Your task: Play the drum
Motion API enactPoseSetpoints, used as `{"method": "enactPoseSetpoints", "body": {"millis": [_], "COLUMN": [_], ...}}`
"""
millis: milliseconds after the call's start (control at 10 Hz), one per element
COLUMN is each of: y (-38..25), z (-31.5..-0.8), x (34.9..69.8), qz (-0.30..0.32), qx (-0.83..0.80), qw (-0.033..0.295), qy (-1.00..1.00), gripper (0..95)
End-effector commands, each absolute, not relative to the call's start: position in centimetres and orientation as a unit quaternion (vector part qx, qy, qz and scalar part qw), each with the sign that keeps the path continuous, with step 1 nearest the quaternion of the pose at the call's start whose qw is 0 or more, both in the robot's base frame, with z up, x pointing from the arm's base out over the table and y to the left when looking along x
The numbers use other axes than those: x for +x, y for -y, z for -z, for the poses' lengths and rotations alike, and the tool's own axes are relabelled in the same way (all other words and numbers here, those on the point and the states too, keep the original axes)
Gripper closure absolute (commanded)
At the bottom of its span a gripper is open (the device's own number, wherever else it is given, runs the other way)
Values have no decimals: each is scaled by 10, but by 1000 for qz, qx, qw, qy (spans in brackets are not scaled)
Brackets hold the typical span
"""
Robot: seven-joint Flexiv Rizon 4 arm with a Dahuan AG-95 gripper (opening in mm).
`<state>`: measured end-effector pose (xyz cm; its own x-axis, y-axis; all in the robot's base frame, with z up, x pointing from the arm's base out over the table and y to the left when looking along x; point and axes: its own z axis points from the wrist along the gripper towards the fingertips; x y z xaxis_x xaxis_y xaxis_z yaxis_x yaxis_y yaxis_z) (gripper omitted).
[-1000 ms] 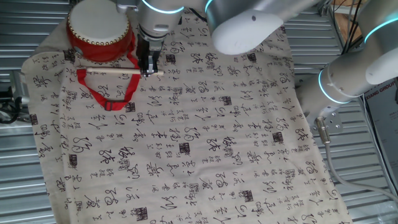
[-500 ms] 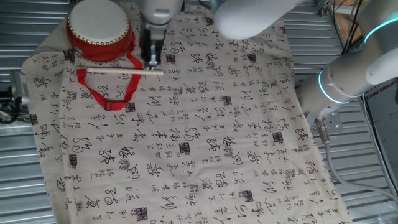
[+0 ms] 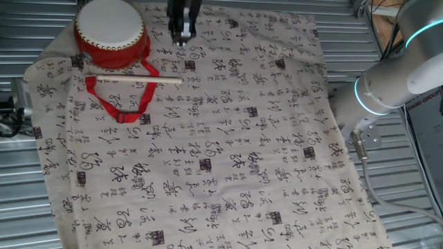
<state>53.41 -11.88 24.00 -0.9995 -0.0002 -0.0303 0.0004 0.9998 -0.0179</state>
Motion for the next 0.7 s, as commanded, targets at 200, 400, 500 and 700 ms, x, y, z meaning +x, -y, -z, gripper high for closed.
{"method": "enactPoseSetpoints", "body": {"millis": [200, 400, 500, 700], "y": [120, 120, 120, 120], "z": [-178, -178, -178, -178], "x": [537, 536, 536, 536], "qz": [7, 7, 7, 6], "qx": [-1, 0, 0, 1], "qw": [18, 16, 16, 18], "qy": [-1000, -1000, -1000, -1000], "gripper": [760, 760, 760, 760]}}
